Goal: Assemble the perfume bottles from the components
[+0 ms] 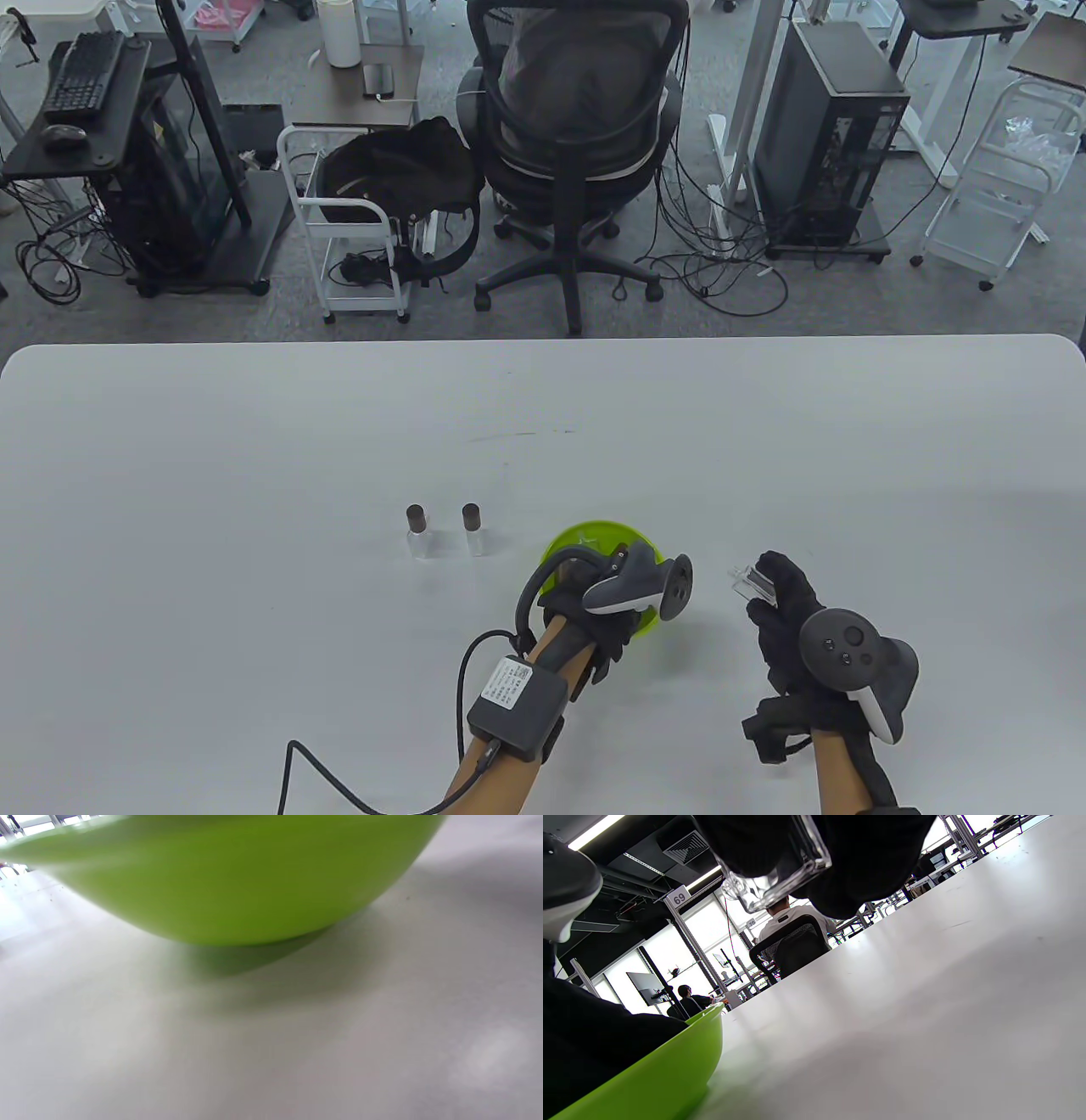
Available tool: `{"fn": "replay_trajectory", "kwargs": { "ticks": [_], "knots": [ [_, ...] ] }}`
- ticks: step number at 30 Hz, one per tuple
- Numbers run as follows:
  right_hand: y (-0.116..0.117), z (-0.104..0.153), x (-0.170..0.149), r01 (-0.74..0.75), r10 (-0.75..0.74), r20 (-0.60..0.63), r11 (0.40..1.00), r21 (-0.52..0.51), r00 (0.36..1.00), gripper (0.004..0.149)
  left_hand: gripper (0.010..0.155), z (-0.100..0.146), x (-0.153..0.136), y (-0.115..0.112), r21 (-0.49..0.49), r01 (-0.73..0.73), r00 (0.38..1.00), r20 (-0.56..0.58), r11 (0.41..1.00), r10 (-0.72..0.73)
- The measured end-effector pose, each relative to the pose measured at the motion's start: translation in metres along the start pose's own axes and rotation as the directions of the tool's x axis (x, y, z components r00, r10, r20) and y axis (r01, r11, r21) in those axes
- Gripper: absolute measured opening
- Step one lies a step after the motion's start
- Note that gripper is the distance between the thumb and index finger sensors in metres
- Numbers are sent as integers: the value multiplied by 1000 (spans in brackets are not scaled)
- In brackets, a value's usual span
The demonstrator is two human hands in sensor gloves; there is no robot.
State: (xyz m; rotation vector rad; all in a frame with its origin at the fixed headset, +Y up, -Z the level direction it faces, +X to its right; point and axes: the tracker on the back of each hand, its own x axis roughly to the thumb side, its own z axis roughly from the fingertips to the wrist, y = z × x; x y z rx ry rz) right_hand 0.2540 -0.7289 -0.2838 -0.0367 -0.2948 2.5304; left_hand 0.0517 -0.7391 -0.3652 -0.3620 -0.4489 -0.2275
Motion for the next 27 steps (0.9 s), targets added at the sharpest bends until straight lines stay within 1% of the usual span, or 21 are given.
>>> {"fn": "replay_trajectory", "kwargs": {
  "ticks": [7,11,13,16,18,21,27],
  "knots": [
    [1,0,0,-5,5,3,1000,4,1000,58,55,-2,-4,1,-55,-69,998,2,996,69],
    [1,0,0,-9,9,3,1000,8,1000,58,59,-2,-6,1,-84,-105,994,5,991,106],
    [1,0,0,-9,9,2,1000,8,1000,58,61,-3,-6,0,-65,-118,993,-2,991,119],
    [1,0,0,-11,11,1,1000,6,1000,58,60,-4,-7,-1,-4,-147,988,-44,989,147],
    [2,0,1,-13,13,2,1000,6,1000,58,57,-6,-5,-3,43,-112,990,-76,993,115],
    [2,0,1,-13,13,3,1000,4,1000,58,54,-7,-2,-5,109,-45,994,-94,993,56],
    [2,0,1,-15,15,6,1000,5,1000,58,51,-8,0,-5,132,-21,996,-79,991,32]
  ]
}}
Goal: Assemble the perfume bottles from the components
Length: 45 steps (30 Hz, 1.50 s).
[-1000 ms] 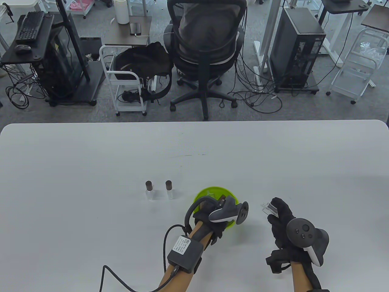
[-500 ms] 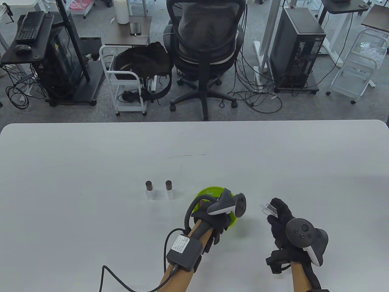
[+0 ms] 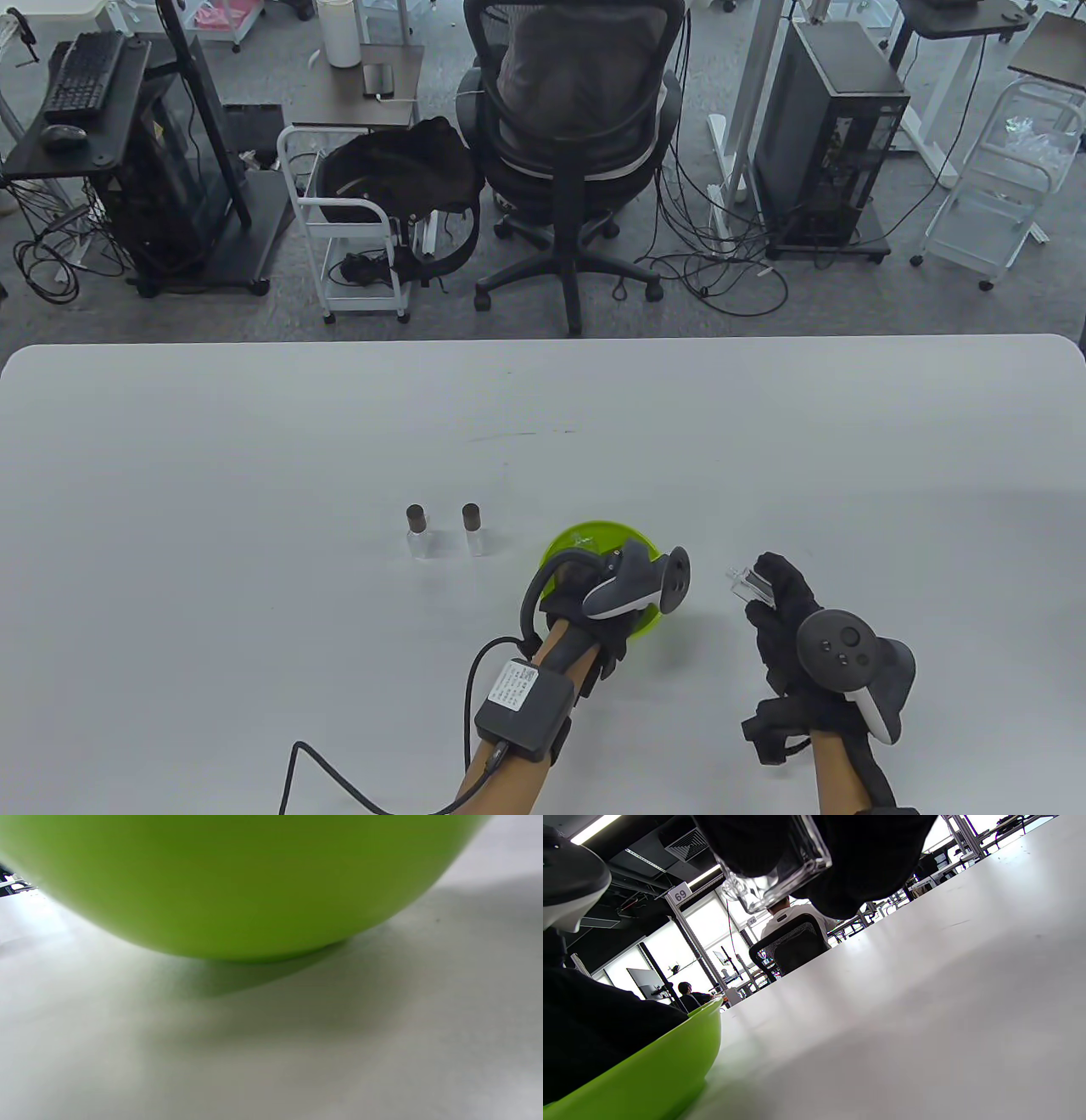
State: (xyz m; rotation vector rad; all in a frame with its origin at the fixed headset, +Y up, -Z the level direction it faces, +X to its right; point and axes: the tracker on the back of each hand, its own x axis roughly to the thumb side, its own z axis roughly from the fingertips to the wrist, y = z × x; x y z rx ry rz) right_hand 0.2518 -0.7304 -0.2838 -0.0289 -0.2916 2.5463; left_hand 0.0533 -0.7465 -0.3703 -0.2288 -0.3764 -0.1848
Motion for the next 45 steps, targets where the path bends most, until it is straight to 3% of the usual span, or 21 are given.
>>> {"fn": "replay_trajectory", "kwargs": {
  "ticks": [14,18,23,27,29,31,38,40,45],
  "knots": [
    [3,0,2,48,-48,3,999,21,999,59,60,-6,-5,3,-138,15,1000,27,990,-12],
    [4,0,3,61,-61,5,998,32,998,59,52,2,-10,13,-86,-6,999,49,996,10],
    [8,0,6,83,-84,18,995,63,996,59,55,28,-21,35,94,-144,984,124,985,132],
    [11,0,8,130,-134,28,986,108,991,59,51,56,-37,46,273,-357,929,205,893,308],
    [14,0,9,159,-166,32,976,147,986,59,49,71,-46,44,356,-481,875,254,801,413],
    [18,0,11,187,-196,35,965,183,980,59,48,83,-56,37,426,-605,796,309,673,521],
    [26,0,17,213,-231,44,945,248,972,59,46,92,-72,14,417,-823,549,405,386,731],
    [28,1,18,221,-239,43,941,256,970,59,46,90,-72,10,402,-845,511,413,353,754],
    [30,1,18,224,-242,40,938,263,969,59,46,88,-68,6,392,-838,525,395,379,754]
  ]
}}
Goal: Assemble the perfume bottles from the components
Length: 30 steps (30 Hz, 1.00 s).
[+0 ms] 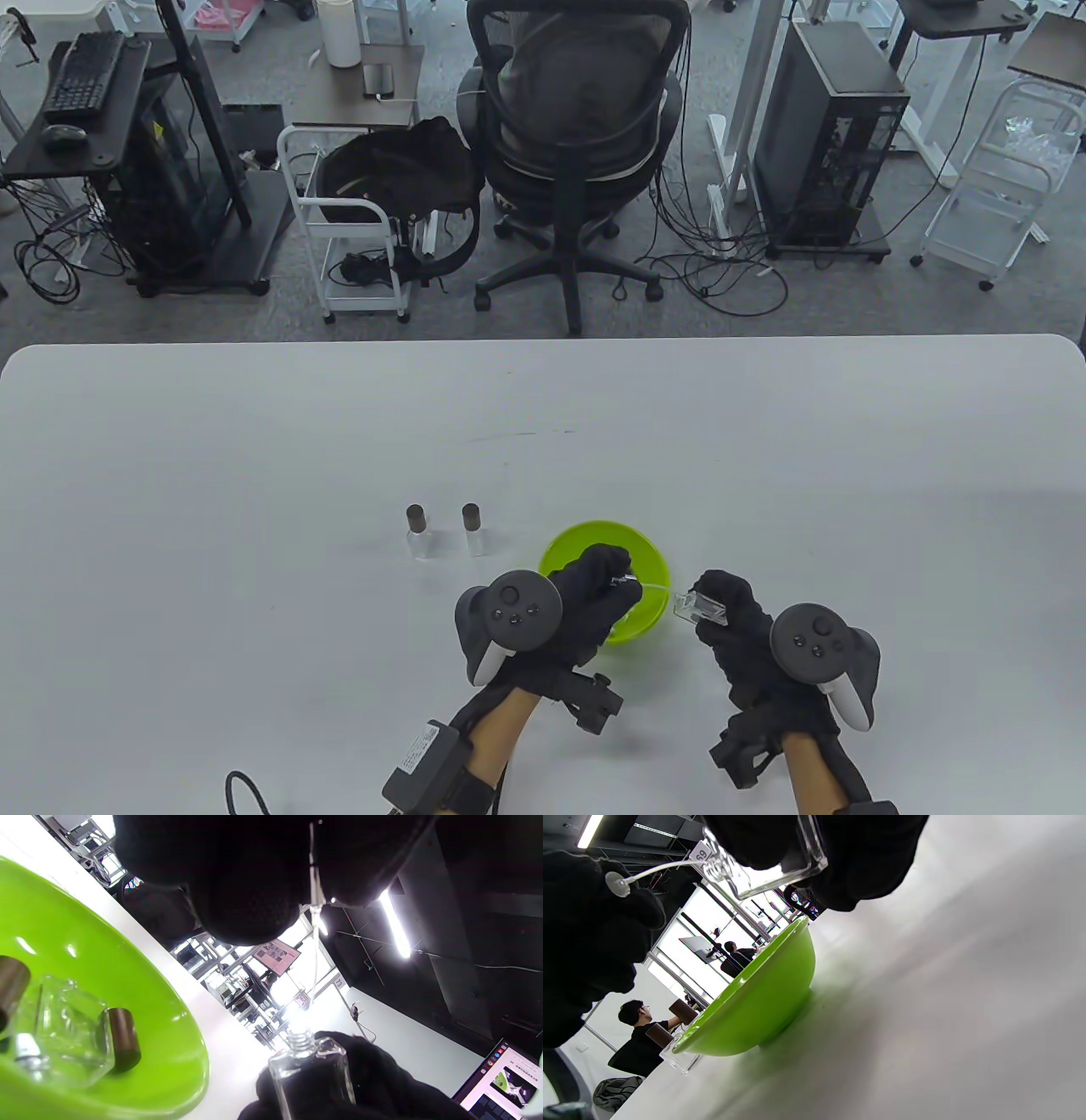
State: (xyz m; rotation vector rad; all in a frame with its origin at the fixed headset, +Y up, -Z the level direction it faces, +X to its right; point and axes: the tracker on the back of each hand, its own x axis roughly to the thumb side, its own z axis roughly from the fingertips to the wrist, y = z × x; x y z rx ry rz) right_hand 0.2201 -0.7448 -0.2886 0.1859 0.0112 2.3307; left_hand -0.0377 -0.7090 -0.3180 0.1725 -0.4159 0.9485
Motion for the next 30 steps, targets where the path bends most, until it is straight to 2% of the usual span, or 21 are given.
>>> {"fn": "replay_trajectory", "kwargs": {
  "ticks": [14,20,26,30],
  "knots": [
    [1,0,0,45,-45,-16,999,-9,999,59,45,2,-2,-2,-11,0,1000,-11,1000,0],
    [4,2,10,69,-69,40,998,12,997,59,46,1,3,-14,-54,35,999,-4,998,-35],
    [7,4,20,-7,6,86,1000,17,996,59,44,-2,6,-27,-97,87,995,-39,992,-91],
    [7,2,18,-38,37,76,999,7,996,59,39,-2,10,-32,-132,143,990,11,981,-142]
  ]
}}
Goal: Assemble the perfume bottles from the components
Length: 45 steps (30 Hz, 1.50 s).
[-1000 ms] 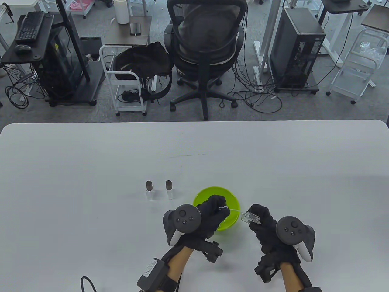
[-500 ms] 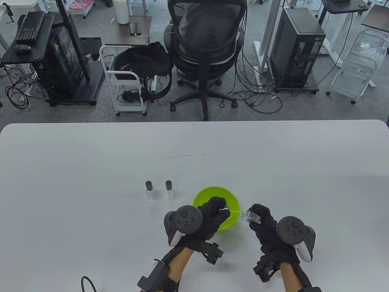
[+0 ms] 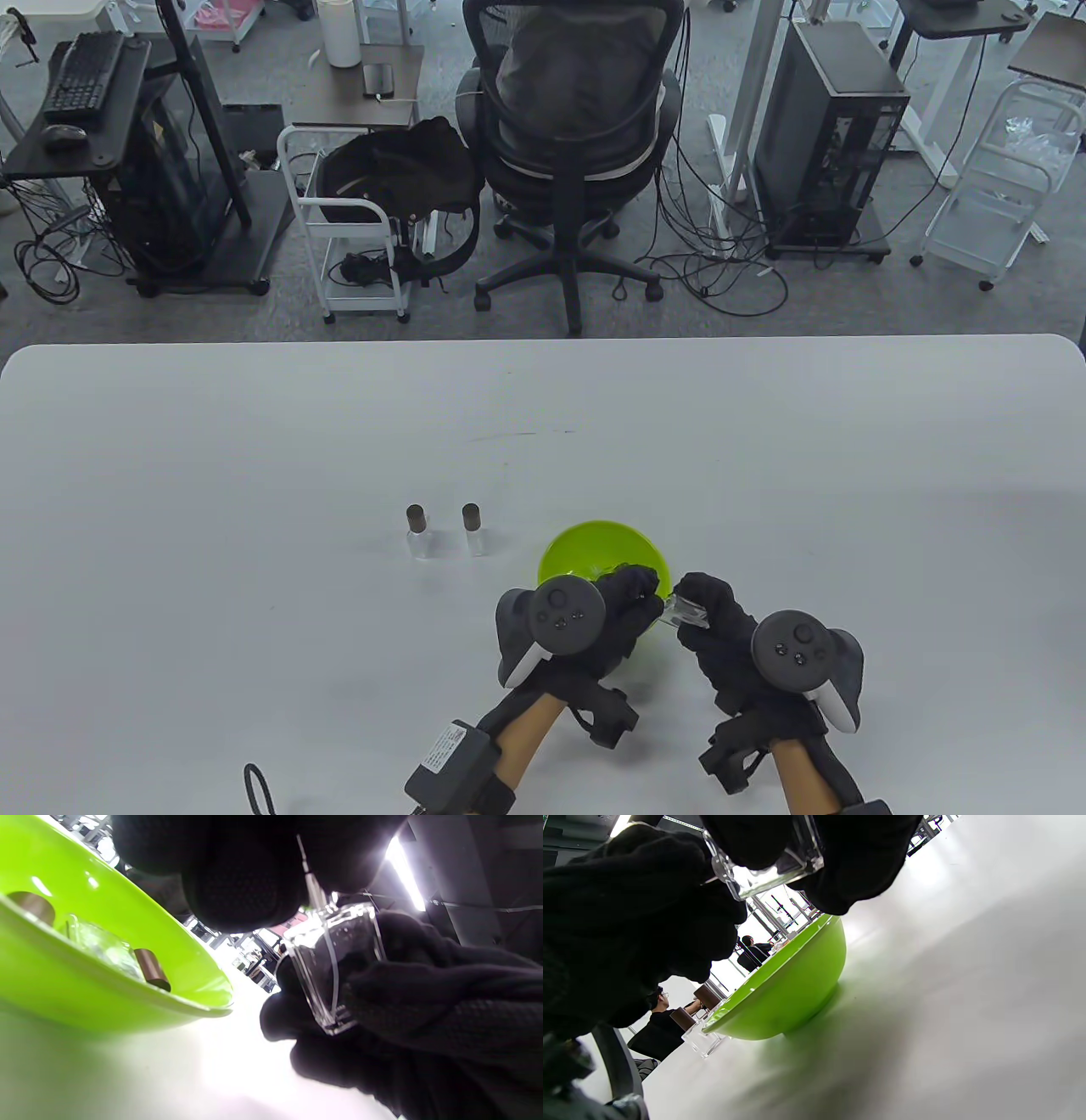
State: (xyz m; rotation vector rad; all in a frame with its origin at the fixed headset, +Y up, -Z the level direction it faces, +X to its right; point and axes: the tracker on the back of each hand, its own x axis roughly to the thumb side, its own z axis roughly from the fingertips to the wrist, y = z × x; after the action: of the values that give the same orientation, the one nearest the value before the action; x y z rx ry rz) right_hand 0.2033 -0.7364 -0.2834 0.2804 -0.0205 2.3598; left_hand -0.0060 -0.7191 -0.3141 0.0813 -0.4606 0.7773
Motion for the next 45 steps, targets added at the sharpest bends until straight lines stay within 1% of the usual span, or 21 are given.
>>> {"fn": "replay_trajectory", "kwargs": {
  "ticks": [1,3,5,9,12,13,14,16,18,22,23,25,27,31,33,36,38,39,40,42,45],
  "knots": [
    [0,0,-1,4,-4,-1,1000,3,1000,59,36,0,2,-1,-15,20,999,30,1000,-19],
    [2,0,0,4,-4,-3,1000,9,1000,59,34,2,2,-1,-2,45,998,36,999,-45],
    [2,0,0,-11,11,-2,1000,-2,1000,59,35,3,0,-1,-1,21,999,43,1000,-21],
    [1,1,2,11,-11,12,1000,-11,1000,60,43,3,-5,2,22,-49,999,14,999,49],
    [2,1,3,8,-7,29,999,-42,1000,60,52,2,-5,4,37,-50,998,-37,998,51],
    [1,1,4,16,-15,29,999,-46,999,60,54,2,-5,4,36,-39,996,-76,999,41],
    [1,1,4,24,-23,27,998,-52,999,60,55,2,-5,4,15,-36,995,-92,999,37],
    [1,1,4,5,-3,31,998,-59,1000,60,51,1,-5,4,11,-37,995,-87,999,38],
    [1,2,4,-2,4,28,998,-61,1000,60,48,2,-3,5,7,-30,998,-58,1000,30],
    [3,1,4,5,-3,23,998,-55,1000,60,39,3,1,4,-6,-10,999,43,1000,11],
    [3,2,4,2,-1,24,998,-62,1000,60,38,4,1,4,1,-16,999,44,1000,16],
    [3,2,4,1,0,27,998,-62,1000,60,41,4,-2,4,12,-66,997,46,998,66],
    [2,2,4,27,-25,29,998,-63,999,59,44,4,-7,5,32,-120,993,16,992,120],
    [2,1,6,41,-39,27,997,-64,999,60,54,4,-5,5,60,-58,997,-48,996,61],
    [1,2,6,27,-25,25,996,-83,999,59,50,4,-2,5,52,-12,999,-47,999,15],
    [1,2,5,18,-16,21,996,-86,1000,59,45,5,2,5,32,10,1000,12,999,-11],
    [1,2,5,16,-14,18,997,-81,1000,59,38,6,5,4,8,9,997,75,1000,-9],
    [1,2,6,17,-16,21,997,-80,1000,59,36,6,5,4,10,10,997,80,1000,-11],
    [2,2,7,18,-16,23,997,-81,1000,59,36,6,5,4,11,4,996,88,1000,-5],
    [1,3,6,16,-14,25,996,-87,1000,59,41,6,0,5,22,-65,995,78,998,64],
    [2,2,6,49,-46,30,996,-77,998,59,47,6,-3,7,49,-112,994,20,993,111]
  ]
}}
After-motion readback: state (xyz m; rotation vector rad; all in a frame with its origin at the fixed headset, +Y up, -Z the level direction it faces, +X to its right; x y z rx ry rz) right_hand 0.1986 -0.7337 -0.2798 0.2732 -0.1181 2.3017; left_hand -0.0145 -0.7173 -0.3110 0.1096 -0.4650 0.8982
